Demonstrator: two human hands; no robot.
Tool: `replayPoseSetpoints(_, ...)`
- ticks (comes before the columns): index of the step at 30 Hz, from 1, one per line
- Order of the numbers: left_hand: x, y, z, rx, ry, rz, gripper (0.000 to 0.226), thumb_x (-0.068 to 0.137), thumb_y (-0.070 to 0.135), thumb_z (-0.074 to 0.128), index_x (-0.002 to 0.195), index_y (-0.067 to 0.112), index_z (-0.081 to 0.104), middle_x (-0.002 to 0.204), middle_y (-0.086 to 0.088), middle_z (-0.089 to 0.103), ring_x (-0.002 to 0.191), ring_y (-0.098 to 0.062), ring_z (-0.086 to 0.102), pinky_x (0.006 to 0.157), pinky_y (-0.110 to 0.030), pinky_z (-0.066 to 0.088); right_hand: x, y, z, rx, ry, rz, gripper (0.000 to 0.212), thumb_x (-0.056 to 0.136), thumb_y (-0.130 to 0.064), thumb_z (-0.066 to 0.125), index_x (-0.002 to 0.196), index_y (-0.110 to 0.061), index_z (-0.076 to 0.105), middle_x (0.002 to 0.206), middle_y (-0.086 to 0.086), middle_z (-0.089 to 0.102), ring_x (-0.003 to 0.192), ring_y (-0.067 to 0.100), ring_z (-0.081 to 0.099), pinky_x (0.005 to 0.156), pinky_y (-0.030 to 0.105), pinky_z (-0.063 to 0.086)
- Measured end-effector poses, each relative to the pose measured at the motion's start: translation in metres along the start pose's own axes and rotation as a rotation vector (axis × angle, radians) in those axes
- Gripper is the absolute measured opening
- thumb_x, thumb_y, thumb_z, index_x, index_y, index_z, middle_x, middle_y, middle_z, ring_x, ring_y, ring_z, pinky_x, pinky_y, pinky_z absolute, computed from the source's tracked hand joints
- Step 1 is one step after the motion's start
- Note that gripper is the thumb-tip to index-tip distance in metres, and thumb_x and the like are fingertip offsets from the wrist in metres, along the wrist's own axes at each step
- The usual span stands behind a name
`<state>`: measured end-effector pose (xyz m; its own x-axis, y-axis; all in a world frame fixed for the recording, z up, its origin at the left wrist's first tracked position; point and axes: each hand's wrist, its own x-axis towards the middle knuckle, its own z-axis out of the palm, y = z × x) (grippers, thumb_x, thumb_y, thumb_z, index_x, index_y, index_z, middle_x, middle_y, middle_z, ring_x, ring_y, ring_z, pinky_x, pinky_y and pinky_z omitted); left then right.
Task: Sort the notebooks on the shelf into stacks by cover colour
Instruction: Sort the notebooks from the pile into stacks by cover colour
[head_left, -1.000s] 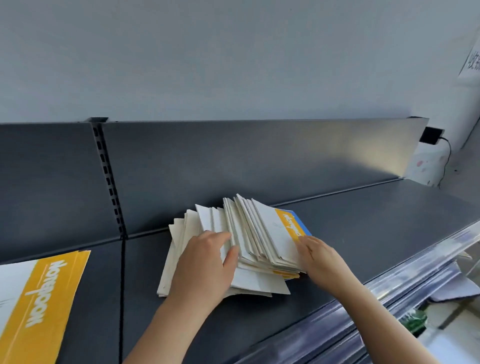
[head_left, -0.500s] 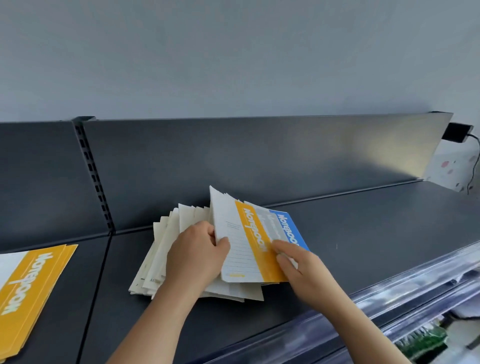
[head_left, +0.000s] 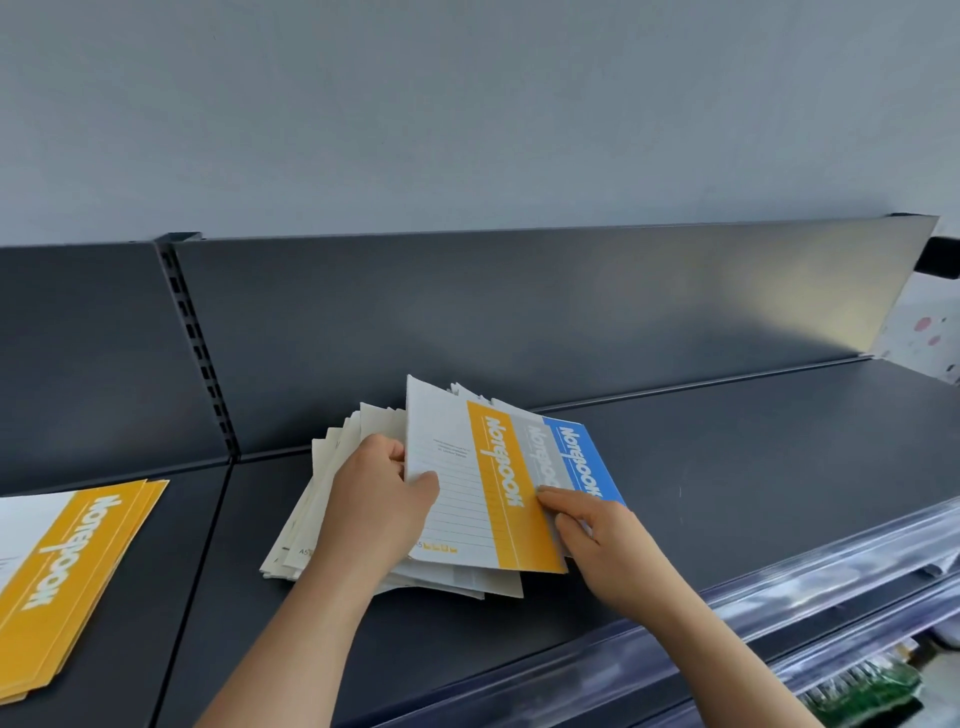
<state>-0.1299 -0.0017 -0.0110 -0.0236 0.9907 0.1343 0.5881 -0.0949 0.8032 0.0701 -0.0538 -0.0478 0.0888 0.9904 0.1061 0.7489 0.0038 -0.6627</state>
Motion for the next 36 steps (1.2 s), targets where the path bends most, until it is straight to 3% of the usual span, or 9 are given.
replayPoseSetpoints(2, -0.001, -0.002, -0.002, -0.011, -0.014, -0.011, 0.023, 0.085, 0.017, 0.057, 0.106, 0.008, 0.053, 0.084, 0.003, 0.07, 0.072, -0.014, 0.063, 0.049, -0.023, 0.041, 0.001, 0.005, -0.003, -0.01, 0.049, 0.055, 0.028, 0.101, -0.022, 0.034, 0.116, -0.019, 0.056, 0.108, -0.01, 0.051, 0.095, 0.01, 0.05, 0.069, 0.017, 0.046)
replayPoseSetpoints(5, -0.003, -0.003, -0.005, -0.015, -0.006, 0.001, 0.016, 0.082, 0.011, 0.05, 0.088, 0.0, 0.061, 0.068, -0.005, 0.065, 0.051, -0.02, 0.048, 0.045, -0.026, 0.032, 0.004, 0.011, -0.001, -0.06, 0.052, 0.11, 0.026, 0.099, -0.018, 0.031, 0.098, -0.015, 0.057, 0.101, -0.001, 0.058, 0.08, 0.012, 0.055, 0.057, 0.021, 0.044)
replayPoseSetpoints(8, -0.007, -0.002, -0.005, -0.02, 0.013, -0.035, 0.017, 0.081, 0.01, 0.049, 0.087, -0.002, 0.06, 0.067, -0.011, 0.057, 0.052, -0.016, 0.039, 0.046, -0.026, 0.028, 0.003, 0.01, 0.004, -0.021, 0.022, 0.083, 0.03, 0.1, -0.018, 0.03, 0.11, -0.022, 0.058, 0.101, -0.006, 0.055, 0.074, 0.006, 0.052, 0.05, 0.011, 0.038)
replayPoseSetpoints(14, -0.014, 0.0, -0.01, -0.098, -0.035, -0.091, 0.016, 0.083, 0.009, 0.048, 0.092, 0.009, 0.061, 0.087, -0.007, 0.07, 0.075, -0.028, 0.064, 0.054, -0.029, 0.042, -0.001, 0.002, 0.003, 0.089, 0.017, 0.085, 0.028, 0.1, -0.021, 0.036, 0.121, -0.026, 0.054, 0.107, -0.009, 0.049, 0.092, 0.009, 0.051, 0.055, 0.01, 0.04)
replayPoseSetpoints(17, -0.02, -0.002, -0.014, -0.187, -0.028, -0.102, 0.022, 0.088, 0.007, 0.044, 0.1, 0.015, 0.059, 0.092, 0.003, 0.07, 0.084, -0.019, 0.066, 0.06, -0.029, 0.053, 0.002, -0.002, 0.005, 0.162, 0.027, 0.107, 0.02, 0.099, -0.029, 0.042, 0.114, -0.024, 0.055, 0.114, -0.007, 0.053, 0.092, 0.011, 0.054, 0.052, 0.012, 0.044)
replayPoseSetpoints(22, -0.032, -0.005, -0.028, -0.327, 0.052, -0.076, 0.022, 0.095, 0.009, 0.043, 0.112, 0.02, 0.051, 0.103, 0.009, 0.064, 0.091, -0.009, 0.063, 0.058, -0.021, 0.05, 0.008, -0.021, 0.014, 0.29, 0.112, 0.076, 0.05, 0.094, -0.037, 0.05, 0.14, -0.021, 0.037, 0.129, -0.009, 0.054, 0.116, 0.012, 0.051, 0.064, 0.015, 0.044)
replayPoseSetpoints(27, -0.041, -0.022, -0.051, -0.397, 0.149, -0.047, 0.021, 0.097, 0.012, 0.046, 0.116, 0.021, 0.049, 0.106, 0.011, 0.064, 0.094, -0.008, 0.063, 0.061, -0.021, 0.051, 0.007, -0.055, 0.022, 0.441, 0.193, -0.003, 0.049, 0.09, -0.031, 0.058, 0.135, -0.022, 0.043, 0.12, -0.01, 0.056, 0.1, 0.01, 0.061, 0.068, 0.019, 0.049)
replayPoseSetpoints(32, -0.047, -0.049, -0.078, -0.343, 0.249, -0.039, 0.018, 0.098, 0.016, 0.044, 0.115, 0.022, 0.048, 0.112, 0.011, 0.061, 0.097, -0.009, 0.061, 0.061, -0.017, 0.049, 0.002, -0.091, 0.038, 0.535, 0.143, -0.118, 0.021, 0.09, -0.023, 0.06, 0.104, -0.038, 0.054, 0.091, -0.016, 0.069, 0.078, -0.001, 0.067, 0.059, 0.014, 0.052)
replayPoseSetpoints(36, -0.053, -0.072, -0.109, -0.282, 0.319, -0.02, 0.018, 0.098, 0.018, 0.044, 0.115, 0.022, 0.051, 0.113, 0.01, 0.062, 0.096, -0.009, 0.061, 0.06, -0.015, 0.049, -0.003, -0.122, 0.064, 0.549, 0.061, -0.156, 0.04, 0.091, -0.024, 0.058, 0.126, -0.035, 0.045, 0.09, -0.012, 0.072, 0.078, 0.003, 0.069, 0.067, 0.022, 0.056)
